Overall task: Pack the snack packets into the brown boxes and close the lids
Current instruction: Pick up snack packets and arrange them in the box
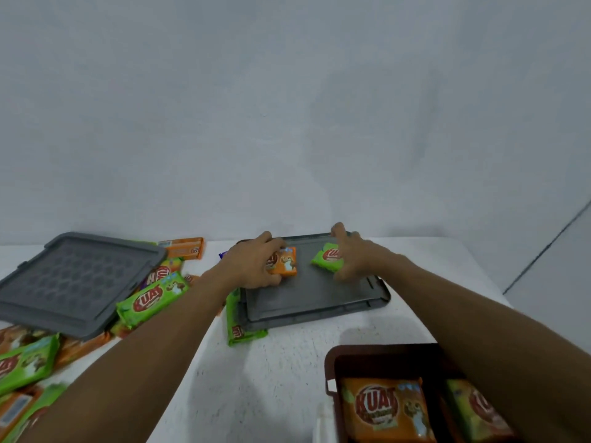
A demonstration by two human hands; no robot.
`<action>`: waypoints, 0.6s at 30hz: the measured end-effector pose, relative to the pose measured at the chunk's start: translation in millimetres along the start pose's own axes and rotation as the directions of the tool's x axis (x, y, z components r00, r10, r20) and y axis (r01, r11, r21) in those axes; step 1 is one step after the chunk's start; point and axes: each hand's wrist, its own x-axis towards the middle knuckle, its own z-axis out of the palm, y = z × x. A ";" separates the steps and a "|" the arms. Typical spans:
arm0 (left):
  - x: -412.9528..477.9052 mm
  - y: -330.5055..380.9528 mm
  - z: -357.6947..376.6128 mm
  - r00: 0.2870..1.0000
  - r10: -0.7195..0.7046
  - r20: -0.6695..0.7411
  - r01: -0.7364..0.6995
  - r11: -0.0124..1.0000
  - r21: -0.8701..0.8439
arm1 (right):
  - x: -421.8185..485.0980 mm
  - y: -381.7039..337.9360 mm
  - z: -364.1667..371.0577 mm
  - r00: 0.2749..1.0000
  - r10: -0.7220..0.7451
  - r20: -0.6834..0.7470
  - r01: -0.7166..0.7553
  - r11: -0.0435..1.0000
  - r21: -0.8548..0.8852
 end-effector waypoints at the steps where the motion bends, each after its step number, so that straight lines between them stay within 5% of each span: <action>1: -2.0 3.9 -2.6 1.000 -0.021 0.000 0.021 0.998 -0.056 | -6.4 2.4 -7.8 1.000 -0.004 -0.006 0.004 1.000 -0.017; 9: -23.2 76.4 -33.5 0.997 -0.074 -0.009 0.071 0.973 -0.219 | -108.1 34.1 -50.0 0.999 0.047 0.010 -0.048 0.997 0.054; 14: -59.1 139.1 -43.5 0.998 -0.027 -0.050 0.013 0.962 -0.272 | -192.1 78.1 -36.6 0.975 -0.037 -0.217 0.112 0.932 0.344; 18: -92.0 192.2 -48.8 0.989 0.056 -0.134 -0.090 0.961 -0.262 | -244.3 100.6 -31.3 0.943 -0.116 -0.311 0.232 0.901 0.368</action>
